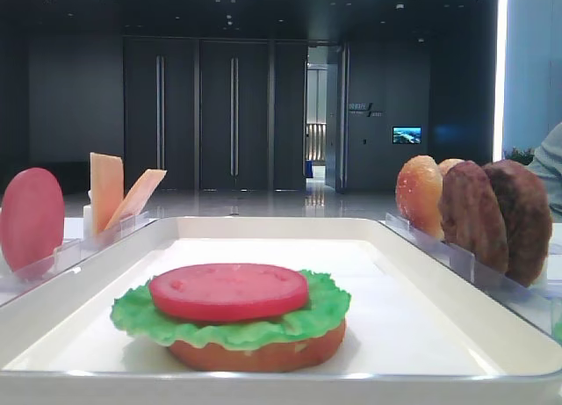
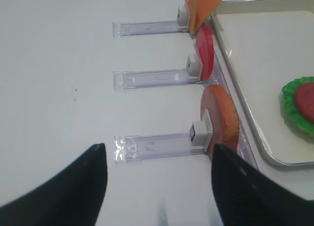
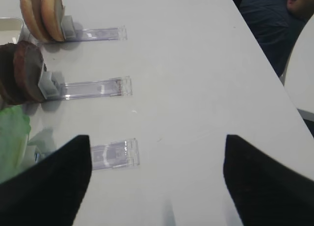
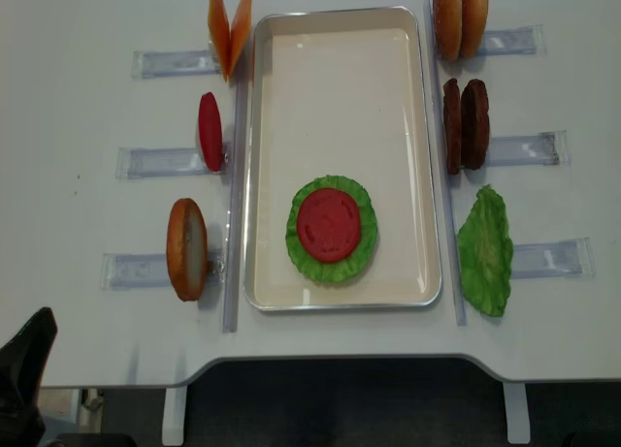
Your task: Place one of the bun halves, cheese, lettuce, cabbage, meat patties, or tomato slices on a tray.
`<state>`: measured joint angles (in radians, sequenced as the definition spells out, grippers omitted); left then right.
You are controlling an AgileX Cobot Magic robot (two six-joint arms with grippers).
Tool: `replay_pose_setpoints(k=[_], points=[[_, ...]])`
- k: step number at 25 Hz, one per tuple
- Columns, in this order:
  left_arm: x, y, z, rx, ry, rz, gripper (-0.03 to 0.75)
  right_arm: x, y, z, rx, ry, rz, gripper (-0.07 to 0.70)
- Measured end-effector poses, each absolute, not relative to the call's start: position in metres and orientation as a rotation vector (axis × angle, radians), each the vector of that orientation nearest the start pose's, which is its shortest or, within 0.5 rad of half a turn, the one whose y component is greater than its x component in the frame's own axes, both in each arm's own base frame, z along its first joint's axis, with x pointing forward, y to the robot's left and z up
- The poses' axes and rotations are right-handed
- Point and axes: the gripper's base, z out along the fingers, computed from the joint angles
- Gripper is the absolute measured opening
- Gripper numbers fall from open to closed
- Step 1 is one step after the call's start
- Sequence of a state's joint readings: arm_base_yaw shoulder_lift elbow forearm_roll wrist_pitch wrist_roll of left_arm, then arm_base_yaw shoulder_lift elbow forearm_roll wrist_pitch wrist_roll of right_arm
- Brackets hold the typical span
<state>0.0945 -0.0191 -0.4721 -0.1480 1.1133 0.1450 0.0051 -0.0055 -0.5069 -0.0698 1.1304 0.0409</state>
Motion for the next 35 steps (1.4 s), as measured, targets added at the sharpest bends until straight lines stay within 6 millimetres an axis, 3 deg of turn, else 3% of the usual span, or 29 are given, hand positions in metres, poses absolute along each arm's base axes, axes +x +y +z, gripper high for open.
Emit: replay_pose_setpoints(k=[35], points=[[-0.0062,-0.0125,0.2660,0.064,2.096,-0.032,0.498,-0.0097,-0.0058,0.2737,0.044,2.100,-0.057,0.537]])
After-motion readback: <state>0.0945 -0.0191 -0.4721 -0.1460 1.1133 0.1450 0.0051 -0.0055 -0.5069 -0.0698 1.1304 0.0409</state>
